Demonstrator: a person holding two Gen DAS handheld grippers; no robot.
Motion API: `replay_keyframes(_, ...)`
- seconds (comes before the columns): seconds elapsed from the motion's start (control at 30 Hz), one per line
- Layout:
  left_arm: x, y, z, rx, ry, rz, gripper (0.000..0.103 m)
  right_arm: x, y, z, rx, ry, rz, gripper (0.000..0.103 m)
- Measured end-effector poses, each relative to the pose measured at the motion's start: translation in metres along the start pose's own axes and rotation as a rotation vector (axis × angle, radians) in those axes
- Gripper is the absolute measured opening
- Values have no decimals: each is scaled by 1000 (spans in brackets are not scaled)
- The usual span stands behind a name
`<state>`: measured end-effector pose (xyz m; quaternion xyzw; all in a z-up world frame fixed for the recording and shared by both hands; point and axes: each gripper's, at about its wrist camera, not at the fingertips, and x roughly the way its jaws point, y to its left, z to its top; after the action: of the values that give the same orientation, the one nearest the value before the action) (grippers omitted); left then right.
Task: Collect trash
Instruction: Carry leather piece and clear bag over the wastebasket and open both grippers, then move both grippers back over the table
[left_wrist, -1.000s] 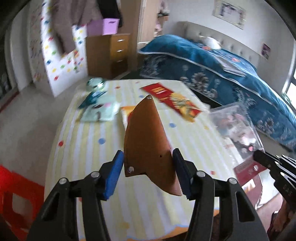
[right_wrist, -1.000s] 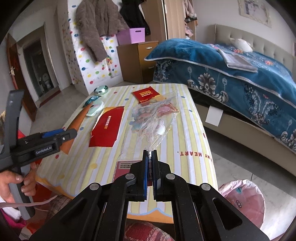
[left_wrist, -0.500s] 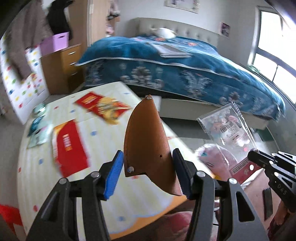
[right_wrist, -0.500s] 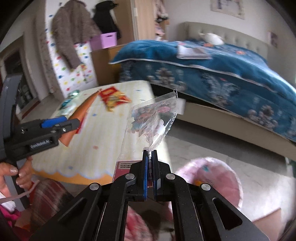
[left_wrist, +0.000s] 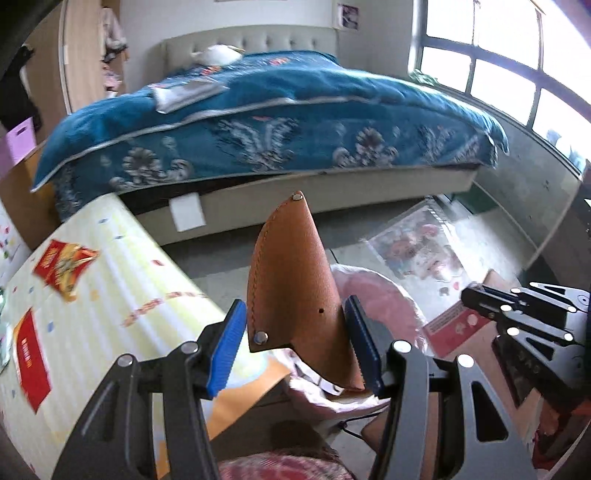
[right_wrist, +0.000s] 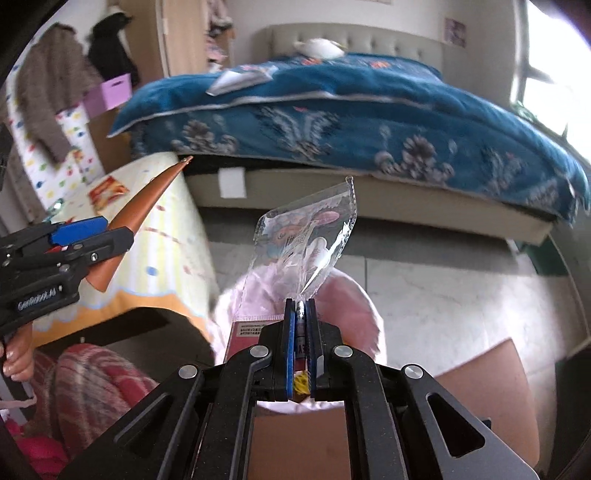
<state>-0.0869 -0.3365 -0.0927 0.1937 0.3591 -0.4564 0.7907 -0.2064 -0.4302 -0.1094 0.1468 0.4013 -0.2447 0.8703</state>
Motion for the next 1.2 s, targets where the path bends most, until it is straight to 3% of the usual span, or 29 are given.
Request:
replay_keyframes(0.27, 42, -15, 16, 35, 65, -39, 55, 35, -23, -4, 33, 67, 1, 9)
replay_keyframes(0.3, 44, -16, 17, 34, 68, -44, 61, 37, -22, -5, 34, 70, 2, 12)
replay_keyframes(0.33, 46, -16, 18, 31, 73, -49, 70, 40, -23, -6, 37, 71, 5, 22)
replay_keyframes(0.4, 46, -13, 19, 18, 67, -52, 71, 42, -27, -7, 45, 70, 5, 33)
replay_keyframes(0.5, 41, -2, 19, -12, 61, -40, 73, 42, -27, -7, 46, 65, 1, 36)
replay_keyframes(0.9, -22, 53, 0, -126, -34, 85, 79, -1, -3, 5, 30, -65, 76, 36)
replay_keyframes(1.2, -80, 111, -35, -235, -81, 219, 80, -37, 60, 18, -99, -140, 214, 36)
